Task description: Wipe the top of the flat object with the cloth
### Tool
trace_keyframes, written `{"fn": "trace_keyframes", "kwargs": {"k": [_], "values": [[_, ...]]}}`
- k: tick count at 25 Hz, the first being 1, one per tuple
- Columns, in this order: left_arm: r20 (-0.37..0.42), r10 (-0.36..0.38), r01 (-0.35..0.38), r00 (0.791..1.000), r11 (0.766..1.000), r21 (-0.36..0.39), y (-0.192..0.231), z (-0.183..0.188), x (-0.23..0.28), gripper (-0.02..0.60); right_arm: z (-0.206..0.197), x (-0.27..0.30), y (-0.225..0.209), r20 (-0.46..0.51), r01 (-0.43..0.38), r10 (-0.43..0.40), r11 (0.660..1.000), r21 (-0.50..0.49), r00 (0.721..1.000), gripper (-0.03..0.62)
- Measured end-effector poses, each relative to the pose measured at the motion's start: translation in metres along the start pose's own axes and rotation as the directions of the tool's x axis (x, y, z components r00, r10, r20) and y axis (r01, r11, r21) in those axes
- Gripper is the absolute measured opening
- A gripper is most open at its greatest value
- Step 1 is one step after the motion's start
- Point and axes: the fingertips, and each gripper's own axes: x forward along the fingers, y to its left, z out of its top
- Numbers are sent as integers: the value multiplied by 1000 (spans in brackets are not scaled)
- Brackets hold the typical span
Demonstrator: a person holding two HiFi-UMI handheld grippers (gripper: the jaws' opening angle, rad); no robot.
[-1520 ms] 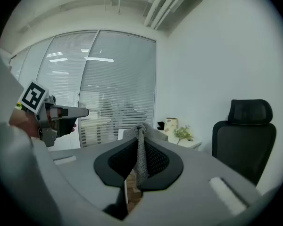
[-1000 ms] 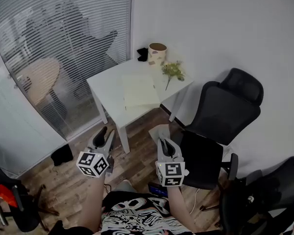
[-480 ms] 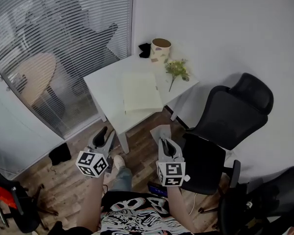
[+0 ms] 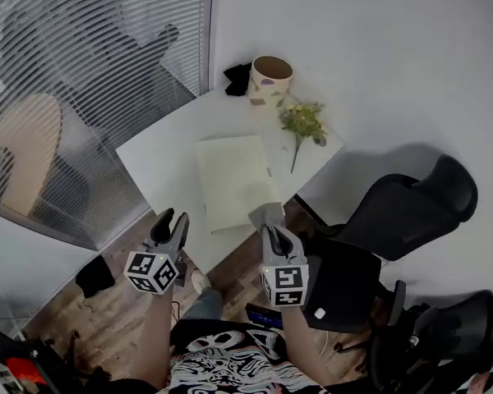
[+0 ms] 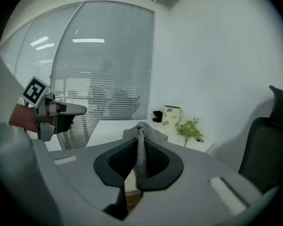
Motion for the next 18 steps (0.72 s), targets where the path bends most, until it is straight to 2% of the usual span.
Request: {"fn": "trace_keyframes", "kwargs": {"k": [3, 6, 8, 13, 18], "values": [[-40, -21, 21, 999, 1000, -7, 30, 2, 44, 179, 6, 45, -12, -43, 27, -28, 1000, -13, 999, 17], [-99, -49, 54, 994, 998, 41, 49, -5, 81, 179, 7, 80, -26, -78, 70, -70, 998, -11, 994, 17], [-140, -73, 80, 987, 996, 46, 57, -13, 99, 179, 5, 96, -32, -99, 93, -94, 996, -9, 991, 17], [-220, -129, 133, 967, 991, 6, 64, -39, 129, 179, -11, 110, -46, -167, 129, -130, 992, -14, 977, 17], [-297, -153, 162, 943, 987, 6, 61, -67, 146, 179, -32, 110, -62, -222, 146, -138, 989, 20, 965, 17]]}}
